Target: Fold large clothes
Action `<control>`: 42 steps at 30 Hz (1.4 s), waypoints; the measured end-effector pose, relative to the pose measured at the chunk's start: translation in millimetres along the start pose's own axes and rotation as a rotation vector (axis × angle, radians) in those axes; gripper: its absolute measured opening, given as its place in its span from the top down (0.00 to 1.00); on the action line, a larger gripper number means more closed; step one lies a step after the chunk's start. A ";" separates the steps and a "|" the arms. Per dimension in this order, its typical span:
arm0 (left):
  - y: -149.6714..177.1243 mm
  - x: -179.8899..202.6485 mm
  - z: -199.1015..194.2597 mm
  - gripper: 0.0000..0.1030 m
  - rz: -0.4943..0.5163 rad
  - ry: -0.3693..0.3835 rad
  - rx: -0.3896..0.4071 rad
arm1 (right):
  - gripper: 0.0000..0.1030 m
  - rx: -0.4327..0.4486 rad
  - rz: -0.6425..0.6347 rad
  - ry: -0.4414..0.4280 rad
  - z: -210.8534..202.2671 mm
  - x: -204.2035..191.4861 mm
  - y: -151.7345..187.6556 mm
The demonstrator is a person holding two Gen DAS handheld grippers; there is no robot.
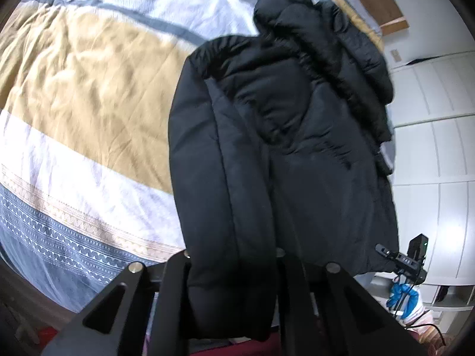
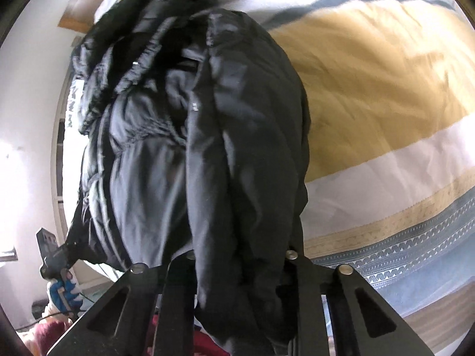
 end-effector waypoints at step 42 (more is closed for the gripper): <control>-227.2 81.0 -155.5 0.88 -0.051 0.071 0.446 | 0.87 0.408 0.137 -0.351 -173.6 -114.1 -208.2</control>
Point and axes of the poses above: each gripper's, at about its wrist camera, not at the fingertips, and z roughly the way its jaws point, x to its right, y to its underside, the point moved 7 cm from there along z, roughly the way its jaws point, and after that the axes turned 8 degrees about z, right-handed, at the moved point
